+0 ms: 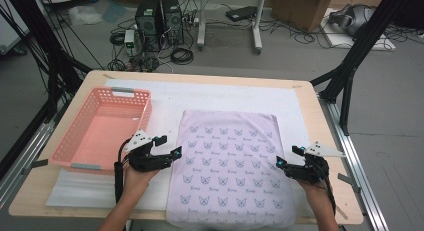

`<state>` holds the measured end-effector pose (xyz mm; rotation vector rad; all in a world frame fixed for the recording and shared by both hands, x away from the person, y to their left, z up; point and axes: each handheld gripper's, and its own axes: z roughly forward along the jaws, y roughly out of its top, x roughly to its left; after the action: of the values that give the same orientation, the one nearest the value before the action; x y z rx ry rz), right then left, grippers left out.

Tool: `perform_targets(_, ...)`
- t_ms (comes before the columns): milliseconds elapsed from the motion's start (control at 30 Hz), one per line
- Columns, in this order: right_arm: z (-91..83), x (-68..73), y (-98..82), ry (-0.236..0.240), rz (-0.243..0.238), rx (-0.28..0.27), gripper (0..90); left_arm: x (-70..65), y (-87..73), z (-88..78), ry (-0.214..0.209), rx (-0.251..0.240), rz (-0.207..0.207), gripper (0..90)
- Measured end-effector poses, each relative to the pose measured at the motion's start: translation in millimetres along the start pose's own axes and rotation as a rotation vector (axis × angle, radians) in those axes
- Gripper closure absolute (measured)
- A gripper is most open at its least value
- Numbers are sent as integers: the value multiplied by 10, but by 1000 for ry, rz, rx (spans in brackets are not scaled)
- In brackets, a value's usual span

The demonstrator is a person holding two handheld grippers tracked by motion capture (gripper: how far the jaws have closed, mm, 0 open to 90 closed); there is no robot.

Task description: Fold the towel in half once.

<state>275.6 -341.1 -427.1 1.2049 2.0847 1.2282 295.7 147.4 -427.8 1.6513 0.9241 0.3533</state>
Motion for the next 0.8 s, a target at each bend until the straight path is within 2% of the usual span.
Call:
perform_targets(100, 44, -31, -7, 0, 1, 13, 225, 13, 3, 24, 0, 1, -13, 248)
perform_targets(200, 74, -51, -11, 5, 10, 17, 224, 8, 13, 73, -6, 32, -7, 252)
perform_targets(333, 108, -64, -1, 9, 16, 25, 224, 34, 73, 172, -5, 35, -27, 255)
perform_targets(467, 129, -85, 16, 9, 18, 27, 224, 77, 133, 290, -3, 62, -26, 307)
perform_targets(600, 175, -123, 45, -2, 19, 35, 224, 158, 180, 403, 16, 76, -55, 334)
perform_targets(800, 274, -193, 99, -41, 48, 57, 224, 269, 216, 600, 70, 125, -60, 338)
